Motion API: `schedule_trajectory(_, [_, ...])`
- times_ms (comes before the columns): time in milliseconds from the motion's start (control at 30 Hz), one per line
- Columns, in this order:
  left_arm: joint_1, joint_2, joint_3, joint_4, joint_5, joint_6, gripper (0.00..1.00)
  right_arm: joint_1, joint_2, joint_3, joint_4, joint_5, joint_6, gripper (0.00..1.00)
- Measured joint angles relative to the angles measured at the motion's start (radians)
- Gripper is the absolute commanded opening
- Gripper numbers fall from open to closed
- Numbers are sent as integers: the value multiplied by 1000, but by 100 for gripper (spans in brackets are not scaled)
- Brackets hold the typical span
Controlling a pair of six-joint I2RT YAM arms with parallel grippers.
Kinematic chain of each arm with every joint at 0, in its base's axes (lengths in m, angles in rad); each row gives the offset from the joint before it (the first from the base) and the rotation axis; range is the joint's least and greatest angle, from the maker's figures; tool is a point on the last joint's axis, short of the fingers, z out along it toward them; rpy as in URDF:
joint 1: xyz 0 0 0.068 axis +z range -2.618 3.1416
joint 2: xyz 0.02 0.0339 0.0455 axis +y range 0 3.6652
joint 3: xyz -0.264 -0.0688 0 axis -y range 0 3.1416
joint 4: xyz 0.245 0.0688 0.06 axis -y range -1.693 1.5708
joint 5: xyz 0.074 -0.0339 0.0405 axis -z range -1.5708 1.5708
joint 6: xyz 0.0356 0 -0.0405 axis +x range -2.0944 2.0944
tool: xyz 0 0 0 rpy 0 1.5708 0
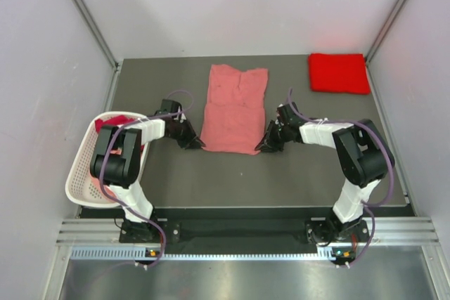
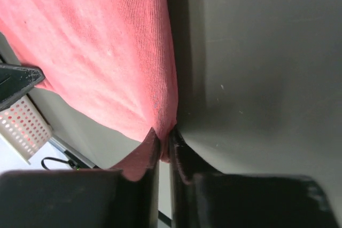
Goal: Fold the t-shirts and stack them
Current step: Fold the tshirt
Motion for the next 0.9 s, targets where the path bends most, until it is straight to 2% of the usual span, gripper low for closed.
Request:
schedule_trajectory(33, [-5,-2,0,0,-5,5,0,2,0,0,-1,1,-8,0])
schedule_trajectory(200, [-52,-53,-32,-2,-68,37,0,26,-43,-47,14,28,-48,0])
schedule_trajectory(467, [-227,-288,-222,-127,-145,26,0,117,-270,-269,-28,62,-85,0])
schedule_trajectory(633, [-331,-516,-321,-227,-153,-25,0,195,-405,-376,-58,76,-71,0])
schedule_trajectory(900, [-358,-880,-427,-411,-123,-105,0,383,-650,-484,-196,126,58,0])
